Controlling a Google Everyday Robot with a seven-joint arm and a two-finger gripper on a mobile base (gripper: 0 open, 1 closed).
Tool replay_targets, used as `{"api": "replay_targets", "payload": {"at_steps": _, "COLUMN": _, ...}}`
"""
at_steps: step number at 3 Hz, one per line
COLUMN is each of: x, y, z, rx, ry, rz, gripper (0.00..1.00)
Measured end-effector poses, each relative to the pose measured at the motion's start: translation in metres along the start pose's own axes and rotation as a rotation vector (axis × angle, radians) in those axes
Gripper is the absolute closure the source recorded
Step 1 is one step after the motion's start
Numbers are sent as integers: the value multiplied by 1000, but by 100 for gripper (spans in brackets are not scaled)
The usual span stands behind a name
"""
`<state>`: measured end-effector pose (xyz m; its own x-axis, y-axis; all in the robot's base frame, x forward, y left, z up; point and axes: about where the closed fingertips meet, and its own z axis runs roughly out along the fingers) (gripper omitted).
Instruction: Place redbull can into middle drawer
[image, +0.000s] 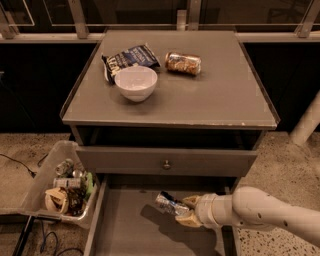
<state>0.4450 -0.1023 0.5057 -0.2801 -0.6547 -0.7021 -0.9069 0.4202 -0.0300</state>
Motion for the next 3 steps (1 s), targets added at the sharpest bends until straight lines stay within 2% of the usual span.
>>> {"api": "replay_targets", "payload": {"at_steps": 2, "x": 57, "y": -5, "z": 53, "rx": -16, "ry": -33, "rz": 51, "gripper": 100}}
{"api": "replay_targets", "payload": {"at_steps": 3, "x": 79, "y": -2, "z": 74, "rx": -61, "ry": -57, "rz": 72, "gripper": 100}}
